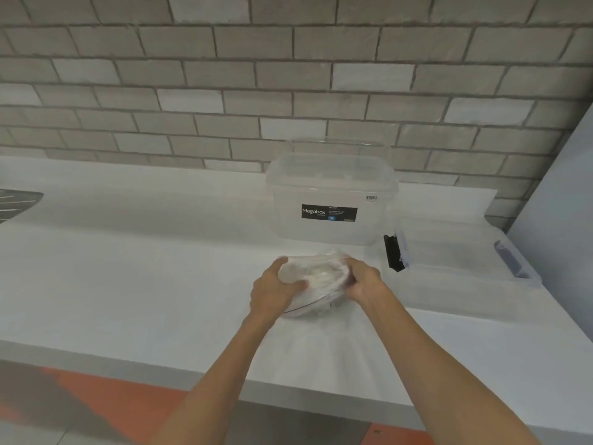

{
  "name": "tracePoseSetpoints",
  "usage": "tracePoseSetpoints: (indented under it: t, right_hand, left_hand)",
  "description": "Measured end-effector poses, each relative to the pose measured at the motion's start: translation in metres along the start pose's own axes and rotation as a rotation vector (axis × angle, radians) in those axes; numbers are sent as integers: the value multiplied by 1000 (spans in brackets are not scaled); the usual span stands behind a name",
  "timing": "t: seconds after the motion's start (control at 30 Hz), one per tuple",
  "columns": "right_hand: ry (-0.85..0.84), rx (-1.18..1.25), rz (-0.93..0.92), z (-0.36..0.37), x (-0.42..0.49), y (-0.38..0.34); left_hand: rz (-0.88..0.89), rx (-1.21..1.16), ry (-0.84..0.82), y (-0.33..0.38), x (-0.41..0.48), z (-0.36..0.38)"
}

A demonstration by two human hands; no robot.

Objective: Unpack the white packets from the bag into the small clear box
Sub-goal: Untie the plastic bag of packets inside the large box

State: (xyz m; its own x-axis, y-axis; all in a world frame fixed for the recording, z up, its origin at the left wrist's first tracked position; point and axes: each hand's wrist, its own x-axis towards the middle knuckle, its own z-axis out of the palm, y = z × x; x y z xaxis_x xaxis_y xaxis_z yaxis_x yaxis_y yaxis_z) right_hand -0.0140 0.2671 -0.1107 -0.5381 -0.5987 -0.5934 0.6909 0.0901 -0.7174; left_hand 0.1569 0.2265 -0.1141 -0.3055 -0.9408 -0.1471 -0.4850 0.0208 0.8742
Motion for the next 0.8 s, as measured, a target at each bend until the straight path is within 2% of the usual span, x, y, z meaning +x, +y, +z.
tracePoseSetpoints:
  t: [0.07, 0.13, 0.17, 0.27, 0.3, 0.33, 0.37, 0.47, 0.53, 0.6, 0.7, 0.8]
  right_hand:
    - [-66, -39, 81, -3, -2, 3]
    - [-133, -97, 148, -5, -9, 2]
    - [-184, -127, 162, -6, -14, 1]
    - [-282, -183, 143, -10, -20, -2]
    - [-310, -184, 141, -12, -22, -3]
    - [-342, -196, 140, -14, -25, -5]
    - [-379, -224, 137, -16, -27, -6]
    - [-407, -289, 66, -26, -26, -12]
    - [-369, -217, 26, -34, -25, -13]
    - [-357, -108, 23, -40, -24, -12]
    - [-402, -2, 48, -48, -21, -9]
    - [-491, -92, 45, -57, -21, -11]
  left_hand:
    - [-58, -98, -38, 1, 5, -2]
    - [-114, -192, -7, 3, 12, -4]
    - [-110, -109, 43, 4, 15, -5]
    - [21, 429, 124, 4, 19, -7]
    - [54, 465, 123, 2, 22, -5]
    - [57, 360, 99, 1, 24, -2]
    - [19, 108, 67, 0, 27, -2]
    - [-296, -853, -100, 8, 35, -9]
    - [-525, -1216, -204, 21, 36, -17]
    - [-621, -1282, -250, 27, 36, -25]
    - [-627, -1196, -362, 25, 30, -31]
    - [-522, -855, -385, 15, 27, -34]
